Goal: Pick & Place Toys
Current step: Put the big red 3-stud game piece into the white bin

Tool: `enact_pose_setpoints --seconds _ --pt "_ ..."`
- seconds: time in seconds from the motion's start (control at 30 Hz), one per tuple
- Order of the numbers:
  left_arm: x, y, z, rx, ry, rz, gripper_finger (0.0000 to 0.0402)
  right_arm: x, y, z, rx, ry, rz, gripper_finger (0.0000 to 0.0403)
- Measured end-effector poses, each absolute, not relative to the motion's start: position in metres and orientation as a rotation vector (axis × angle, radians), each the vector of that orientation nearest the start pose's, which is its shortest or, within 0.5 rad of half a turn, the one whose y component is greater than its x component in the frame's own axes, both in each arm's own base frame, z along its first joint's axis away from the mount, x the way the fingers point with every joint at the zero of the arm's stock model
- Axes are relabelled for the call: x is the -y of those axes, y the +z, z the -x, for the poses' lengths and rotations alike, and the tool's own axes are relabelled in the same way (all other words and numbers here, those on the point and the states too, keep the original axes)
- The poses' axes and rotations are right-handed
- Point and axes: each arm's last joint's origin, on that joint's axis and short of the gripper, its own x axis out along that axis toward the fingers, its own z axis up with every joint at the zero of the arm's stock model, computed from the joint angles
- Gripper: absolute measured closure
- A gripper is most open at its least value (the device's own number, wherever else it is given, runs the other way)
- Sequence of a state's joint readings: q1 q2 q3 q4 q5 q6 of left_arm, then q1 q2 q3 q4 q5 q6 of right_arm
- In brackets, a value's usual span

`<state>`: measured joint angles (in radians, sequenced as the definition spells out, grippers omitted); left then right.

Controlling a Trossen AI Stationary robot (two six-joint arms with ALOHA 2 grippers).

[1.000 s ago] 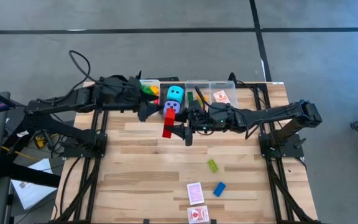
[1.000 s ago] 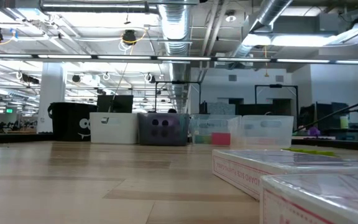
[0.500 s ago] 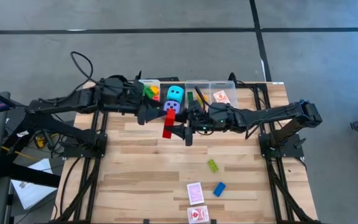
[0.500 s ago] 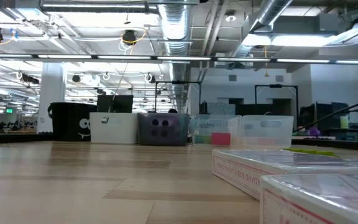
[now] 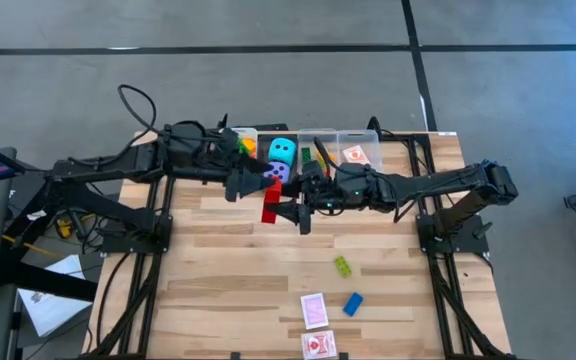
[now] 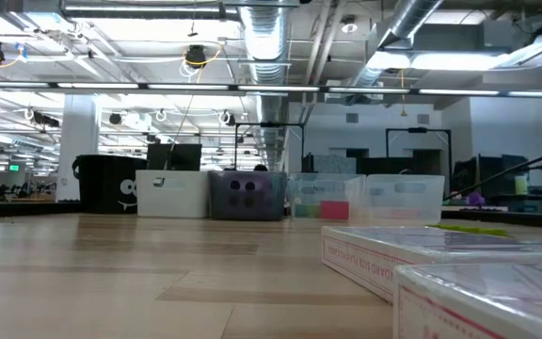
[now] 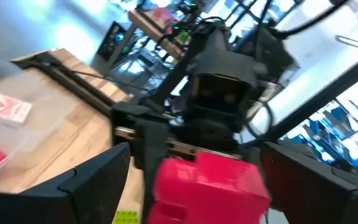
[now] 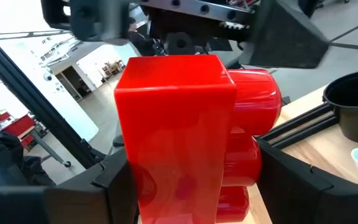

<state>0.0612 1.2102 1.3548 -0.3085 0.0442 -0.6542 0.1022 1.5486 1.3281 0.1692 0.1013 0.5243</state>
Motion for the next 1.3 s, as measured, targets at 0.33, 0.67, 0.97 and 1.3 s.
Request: enact_pose_setpoints --seconds 0.33,0.67,0.97,1.3 --pt "-0.007 0.425 -0.260 -0.198 0.013 0.617 0.0052 -0.034 0.367 -0.361 -0.051 -0.013 -0.519 0.0144" --pt "-0.006 0.417 -0.272 -0.226 0.021 0.609 0.0054 -0.032 0.368 -0.361 -0.043 -0.013 -0.531 0.0144" --pt "-0.006 0.414 -0.275 -0.235 0.017 0.562 0.0081 -0.032 0.369 -0.361 -0.039 0.007 -0.532 0.0144" --pt "-0.003 0.416 -0.278 -0.211 -0.011 0.486 0.0143 -0.033 0.371 -0.361 -0.028 0.013 -0.527 0.0128"
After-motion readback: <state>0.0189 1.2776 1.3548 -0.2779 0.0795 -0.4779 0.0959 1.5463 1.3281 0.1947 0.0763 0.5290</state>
